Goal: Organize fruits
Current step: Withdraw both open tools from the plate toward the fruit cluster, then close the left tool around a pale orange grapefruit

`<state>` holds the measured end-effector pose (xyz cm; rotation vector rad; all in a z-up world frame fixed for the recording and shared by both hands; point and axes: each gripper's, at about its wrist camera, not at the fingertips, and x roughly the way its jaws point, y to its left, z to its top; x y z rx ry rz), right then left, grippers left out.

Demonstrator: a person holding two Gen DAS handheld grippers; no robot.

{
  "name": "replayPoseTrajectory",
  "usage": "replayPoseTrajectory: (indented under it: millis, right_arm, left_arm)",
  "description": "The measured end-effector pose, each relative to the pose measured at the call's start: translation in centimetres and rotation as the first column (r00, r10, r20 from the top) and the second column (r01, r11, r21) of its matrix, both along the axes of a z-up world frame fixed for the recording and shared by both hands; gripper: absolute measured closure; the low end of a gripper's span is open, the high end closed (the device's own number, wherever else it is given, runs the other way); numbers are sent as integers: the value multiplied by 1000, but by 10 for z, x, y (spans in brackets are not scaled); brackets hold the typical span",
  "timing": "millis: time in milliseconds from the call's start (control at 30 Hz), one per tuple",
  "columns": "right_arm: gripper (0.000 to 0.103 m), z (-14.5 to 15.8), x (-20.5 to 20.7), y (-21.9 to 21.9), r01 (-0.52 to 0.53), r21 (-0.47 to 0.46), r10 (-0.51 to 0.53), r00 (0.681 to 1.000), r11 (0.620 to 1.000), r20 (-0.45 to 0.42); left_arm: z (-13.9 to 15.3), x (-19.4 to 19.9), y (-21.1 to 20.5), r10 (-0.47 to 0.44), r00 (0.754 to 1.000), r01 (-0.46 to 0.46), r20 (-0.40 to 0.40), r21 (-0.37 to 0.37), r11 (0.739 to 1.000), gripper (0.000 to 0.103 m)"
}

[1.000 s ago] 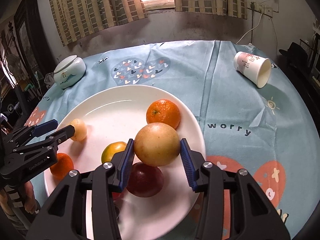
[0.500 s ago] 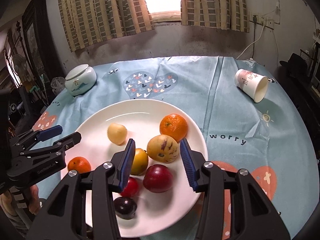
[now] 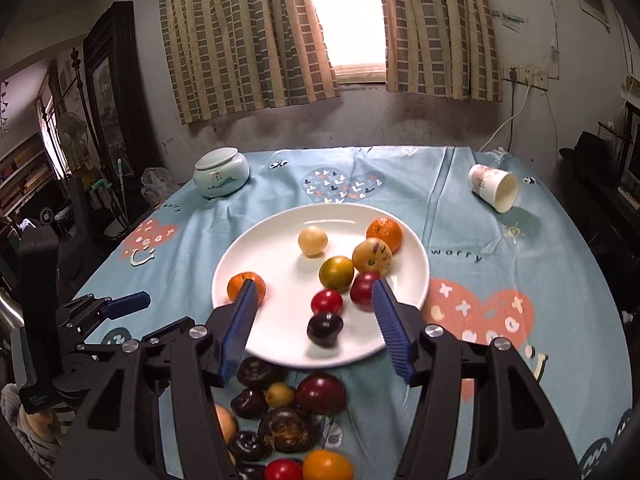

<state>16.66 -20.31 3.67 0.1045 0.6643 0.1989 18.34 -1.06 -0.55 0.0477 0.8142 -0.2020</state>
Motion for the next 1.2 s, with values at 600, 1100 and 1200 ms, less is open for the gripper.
replayPoseTrajectory:
  millis: [600,1100,1200]
  right_arm:
    - [36,-41,-63,-42,99,66,-96,994,993,-49]
    - [36,-38,-66,-48,112,87,-108,993,990,-46]
    - [36,-37,-65,-53,118,99,-114,992,988,-48]
  left_arm:
    - [-37,-57,-22,-126,991,129,-51,56,990,16]
    - [-53,-52,-30,-161,982,165,-95,38,986,21]
    - [-52,-55,-32,-207,972,209,-107,1,978,47]
